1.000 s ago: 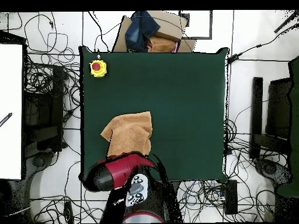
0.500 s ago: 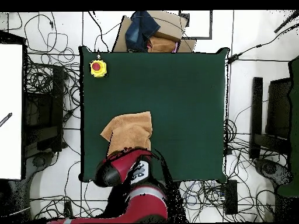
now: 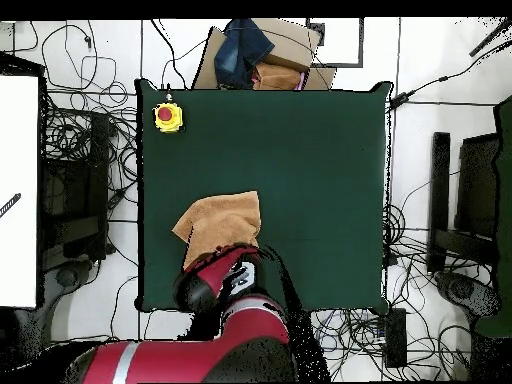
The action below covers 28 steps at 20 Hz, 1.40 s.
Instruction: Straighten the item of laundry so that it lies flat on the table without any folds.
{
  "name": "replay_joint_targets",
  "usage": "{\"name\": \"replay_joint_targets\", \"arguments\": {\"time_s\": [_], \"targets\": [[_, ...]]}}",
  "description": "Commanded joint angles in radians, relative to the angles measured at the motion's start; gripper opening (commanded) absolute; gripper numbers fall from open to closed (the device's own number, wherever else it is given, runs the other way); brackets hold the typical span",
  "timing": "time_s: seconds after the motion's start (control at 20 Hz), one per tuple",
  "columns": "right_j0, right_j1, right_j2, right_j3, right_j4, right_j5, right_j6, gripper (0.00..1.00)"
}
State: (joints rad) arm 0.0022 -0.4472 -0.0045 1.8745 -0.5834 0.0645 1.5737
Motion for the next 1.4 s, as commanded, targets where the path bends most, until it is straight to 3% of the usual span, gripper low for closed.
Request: {"name": "replay_joint_targets", "arguments": {"time_s": [0.05, 0.35, 0.85, 1.15, 1.4], "targets": [[-0.034, -0.086, 0.087, -0.076, -0.052, 0.13, -0.036, 1.0], [-0.02, -0.022, 0.069, -0.153, -0.088, 0.1, -0.027, 1.0], [-0.062, 0.059, 0.105, -0.295, -0.093, 0.199, -0.081, 1.0], [-0.057, 0.108, 0.105, -0.337, -0.1, 0.185, -0.056, 1.0], [-0.086, 0.213, 0.113, -0.414, -0.111, 0.169, -0.057, 1.0]]}}
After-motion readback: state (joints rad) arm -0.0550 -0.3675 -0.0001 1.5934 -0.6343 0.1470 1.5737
